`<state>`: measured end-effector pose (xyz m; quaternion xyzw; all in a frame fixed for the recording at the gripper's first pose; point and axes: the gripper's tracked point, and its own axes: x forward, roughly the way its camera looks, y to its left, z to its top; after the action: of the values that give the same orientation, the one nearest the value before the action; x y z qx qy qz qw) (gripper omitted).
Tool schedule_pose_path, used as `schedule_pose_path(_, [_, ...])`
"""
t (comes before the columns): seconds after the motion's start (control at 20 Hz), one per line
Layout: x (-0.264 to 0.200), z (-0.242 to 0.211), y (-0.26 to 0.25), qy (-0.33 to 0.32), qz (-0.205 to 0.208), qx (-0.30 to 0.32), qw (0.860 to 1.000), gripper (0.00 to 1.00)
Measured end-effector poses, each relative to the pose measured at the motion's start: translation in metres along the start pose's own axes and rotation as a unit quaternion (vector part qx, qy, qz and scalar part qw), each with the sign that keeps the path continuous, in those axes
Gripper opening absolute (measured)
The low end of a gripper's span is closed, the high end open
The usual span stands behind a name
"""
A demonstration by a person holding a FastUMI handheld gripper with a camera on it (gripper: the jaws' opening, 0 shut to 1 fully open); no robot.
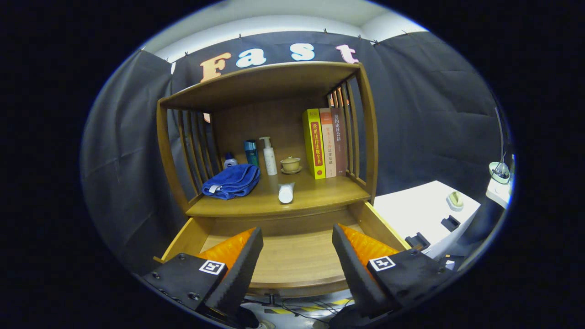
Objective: Pull open the drawer, take out the items inside it, and place them on the countertop above the cabinet.
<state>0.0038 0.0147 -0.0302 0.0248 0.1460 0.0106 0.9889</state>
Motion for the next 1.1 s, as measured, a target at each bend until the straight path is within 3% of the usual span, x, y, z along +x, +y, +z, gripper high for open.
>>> schedule_pose_path(0.35, [-0.015,-0.048,-0.007,-0.015,-0.007,-0.045,0.999,0.99])
schedule_pose_path(0.75, [-0.012,-0.116,-0.005,0.022,0.008,-0.02,1.0,0.99])
schedule_pose_path(1.1, [-0.001,-0.143,0.003,0.045,0.021,-0.011,0.999,0.99])
